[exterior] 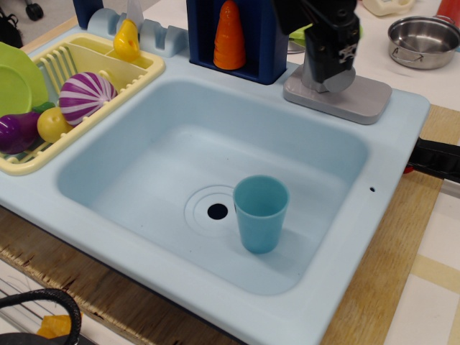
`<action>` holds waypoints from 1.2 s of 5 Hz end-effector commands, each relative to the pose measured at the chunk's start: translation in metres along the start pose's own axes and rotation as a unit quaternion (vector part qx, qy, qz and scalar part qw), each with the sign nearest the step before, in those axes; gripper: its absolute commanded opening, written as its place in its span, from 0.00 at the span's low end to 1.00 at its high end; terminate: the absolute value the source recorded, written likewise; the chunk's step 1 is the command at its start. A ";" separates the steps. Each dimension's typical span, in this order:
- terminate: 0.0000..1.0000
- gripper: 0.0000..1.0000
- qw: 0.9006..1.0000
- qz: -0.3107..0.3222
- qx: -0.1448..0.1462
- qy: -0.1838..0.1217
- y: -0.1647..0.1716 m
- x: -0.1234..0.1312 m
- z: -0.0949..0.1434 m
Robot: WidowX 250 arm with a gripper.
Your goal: Turn lever vertical to-front
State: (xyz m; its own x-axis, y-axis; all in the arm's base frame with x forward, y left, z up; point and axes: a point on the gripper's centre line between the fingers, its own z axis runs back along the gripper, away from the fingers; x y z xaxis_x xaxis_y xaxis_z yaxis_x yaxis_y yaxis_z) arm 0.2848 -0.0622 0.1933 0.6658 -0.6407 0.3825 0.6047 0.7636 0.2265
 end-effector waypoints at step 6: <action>0.00 0.00 1.000 0.024 -0.016 -0.007 -0.003 0.027 -0.010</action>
State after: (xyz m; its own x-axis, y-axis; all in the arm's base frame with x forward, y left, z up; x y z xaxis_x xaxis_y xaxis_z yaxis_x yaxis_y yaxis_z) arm 0.3049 -0.0777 0.1828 0.7107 -0.5875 0.3869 0.5719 0.8028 0.1687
